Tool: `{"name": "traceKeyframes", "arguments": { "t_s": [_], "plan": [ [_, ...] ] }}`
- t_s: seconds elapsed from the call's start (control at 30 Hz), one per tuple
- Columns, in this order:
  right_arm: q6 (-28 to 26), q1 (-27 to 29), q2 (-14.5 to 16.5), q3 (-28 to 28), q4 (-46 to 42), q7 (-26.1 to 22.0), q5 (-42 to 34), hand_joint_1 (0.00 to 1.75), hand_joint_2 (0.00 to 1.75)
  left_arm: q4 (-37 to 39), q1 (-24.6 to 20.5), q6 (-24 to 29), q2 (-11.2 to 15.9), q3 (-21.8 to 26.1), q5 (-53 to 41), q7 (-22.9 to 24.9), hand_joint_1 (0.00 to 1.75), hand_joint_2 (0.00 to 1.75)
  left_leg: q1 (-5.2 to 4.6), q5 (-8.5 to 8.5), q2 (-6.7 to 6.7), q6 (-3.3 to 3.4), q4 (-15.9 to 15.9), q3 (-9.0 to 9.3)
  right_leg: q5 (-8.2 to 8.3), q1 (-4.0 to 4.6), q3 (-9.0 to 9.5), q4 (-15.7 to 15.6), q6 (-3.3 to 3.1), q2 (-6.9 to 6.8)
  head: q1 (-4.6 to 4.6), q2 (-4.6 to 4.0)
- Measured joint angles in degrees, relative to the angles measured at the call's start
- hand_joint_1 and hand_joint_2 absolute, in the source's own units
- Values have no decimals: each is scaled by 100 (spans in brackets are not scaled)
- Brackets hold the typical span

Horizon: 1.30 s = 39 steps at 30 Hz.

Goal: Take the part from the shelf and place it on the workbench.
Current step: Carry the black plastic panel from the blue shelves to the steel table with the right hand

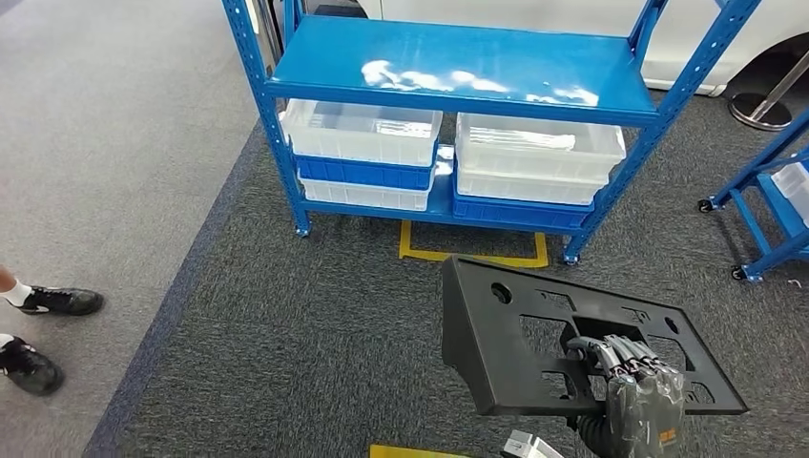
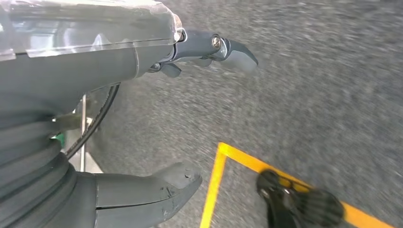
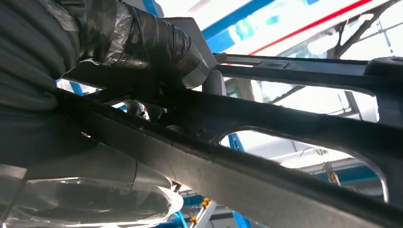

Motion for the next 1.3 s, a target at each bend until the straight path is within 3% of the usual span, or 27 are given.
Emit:
{"name": "traceKeyframes", "arguments": {
  "t_s": [0.03, 0.07, 0.13, 0.17, 0.23, 0.3, 0.37, 0.47, 0.5, 0.53, 0.57, 0.63, 0.7, 0.73, 0.8, 0.87, 0.93, 1.0, 1.03, 1.07, 1.1, 1.17, 1.23, 1.3],
  "plan": [
    [0, 7, -19, 9, 8, 13, -7, 175, 175, 0, 3, 1, 1, 5, 14, 12, 0, 175, -4, 23, -37, -6, 42, -61, 31, 1, 102, -32, -7, 8, 0, 0],
    [0, 10, -36, 18, 18, 21, -19, 175, 175, 0, 4, 2, 2, 9, 29, 17, 0, 175, -5, 38, -84, -13, 89, -112, 146, 2, 317, -281, -21, 32, 0, 0],
    [1, -8, -62, 38, 45, 33, -63, 175, 175, 1, -4, 2, -3, 16, 56, 15, 0, 175, -6, 49, -182, -33, 189, -207, 386, 1, 867, -1081, -76, 249, -1, 0],
    [1, -20, -70, 51, 59, 34, -86, 175, 175, 1, -14, 2, -5, 22, 69, 11, 0, 175, -4, 54, -236, -52, 239, -262, 442, 2, 1043, -1383, -97, 362, -1, 0],
    [1, -51, -80, 76, 98, 28, -126, 175, 175, 2, -25, 3, -8, 39, 95, -9, 0, 175, 16, 80, -342, -116, 301, -364, 430, 15, 1129, -1595, -119, 465, -1, 0],
    [0, -100, -76, 111, 134, -9, -172, 175, 175, 2, -15, 4, -5, 50, 107, -45, 0, 175, 30, 105, -432, -185, 328, -424, 472, 2, 1115, -1632, -145, 321, 2, 0],
    [0, -158, -56, 149, 163, -95, -212, 175, 175, 2, -7, 7, -4, 52, 101, -95, 0, 175, 16, -36, -298, -251, 522, -536, 520, -42, 1120, -1692, -199, 170, -5, 0],
    [0, -186, 16, 173, 204, -220, -244, 175, 175, 2, -19, 18, 9, 52, 46, -203, 0, 175, 58, -572, -7, -366, 1517, -1006, 548, -56, 1086, -1707, -232, -82, -15, 0],
    [0, -194, 43, 181, 221, -253, -272, 175, 175, 2, -16, 21, 13, 52, 20, -244, 0, 175, 82, -665, 23, -400, 1808, -1136, 549, -58, 1071, -1696, -231, -165, -15, 0],
    [0, -208, 67, 193, 238, -286, -313, 175, 175, 2, -7, 22, 14, 51, -7, -287, 0, 175, 106, -641, 43, -429, 1901, -1167, 549, -63, 1059, -1683, -227, -244, -15, 0],
    [0, -226, 91, 207, 255, -316, -360, 175, 175, 2, 3, 27, 14, 51, -37, -332, 0, 175, 129, -512, 68, -450, 1760, -1082, 546, -70, 1051, -1668, -221, -316, -15, 0],
    [0, -264, 139, 239, 273, -367, -432, 175, 175, 2, 9, 46, 14, 46, -97, -422, 0, 175, 155, -137, 260, -472, 967, -657, 536, -78, 1051, -1642, -186, -445, -16, 0],
    [0, -290, 181, 275, 275, -405, -479, 175, 175, 2, -6, 78, 16, 36, -142, -488, 0, 175, 128, 46, 449, -420, 379, -373, 530, -59, 1058, -1625, -115, -549, -12, 0],
    [0, -303, 198, 293, 275, -422, -503, 175, 175, 2, -10, 98, 17, 32, -155, -499, 0, 175, 107, 47, 482, -380, 300, -358, 535, -45, 1062, -1626, -76, -594, -9, 0],
    [0, -332, 234, 329, 274, -457, -555, 175, 175, 2, -1, 153, 17, 29, -166, -453, 0, 175, 92, 90, 358, -283, 280, -386, 547, -43, 1075, -1646, 2, -668, -7, 0],
    [0, -344, 267, 362, 269, -491, -580, 175, 175, 2, 4, 210, 9, 30, -167, -346, 0, 175, 106, 157, 252, -180, 229, -386, 408, -67, 1038, -1517, 53, -494, -6, 0],
    [0, -324, 287, 387, 261, -510, -573, 175, 175, 2, -7, 246, 1, 31, -160, -257, 0, 175, 105, 214, 142, -99, 206, -410, 23, -77, 796, -939, 55, -161, -5, 0],
    [0, -300, 306, 401, 258, -515, -565, 175, 175, 2, -13, 258, 1, 31, -151, -211, 0, 175, 75, 238, 4, -61, 216, -448, -288, -61, 467, -217, 37, -13, -5, 0],
    [0, -295, 315, 405, 259, -515, -564, 175, 175, 2, -10, 261, 1, 31, -148, -199, 0, 175, 58, 243, -72, -53, 225, -458, -289, -51, 394, -62, 24, 6, -6, 0],
    [0, -294, 322, 410, 259, -515, -564, 175, 175, 2, -6, 262, 0, 32, -145, -191, 0, 175, 42, 245, -152, -51, 238, -463, -174, -42, 426, -130, 4, 20, -6, 0],
    [0, -293, 327, 413, 258, -516, -564, 175, 175, 2, -3, 262, -1, 32, -144, -185, 0, 175, 29, 244, -235, -53, 256, -463, 29, -34, 559, -410, -26, 57, -7, 0],
    [0, -296, 333, 418, 258, -526, -577, 175, 175, 3, -9, 256, -15, 32, -162, -150, 0, 175, 8, 235, -384, -66, 306, -482, 376, -27, 899, -1159, -108, 306, -8, 0],
    [-1, -299, 339, 426, 250, -545, -611, 175, 175, 4, -19, 240, -31, 31, -191, -109, 0, 175, 15, 241, -519, -115, 342, -544, 469, -18, 1055, -1535, -152, 490, -6, 0],
    [-2, -314, 346, 434, 232, -555, -640, 175, 175, 4, -9, 229, -32, 31, -208, -103, 0, 175, 34, 269, -645, -196, 338, -601, 480, -19, 1064, -1592, -164, 411, -3, 0]
  ]
}}
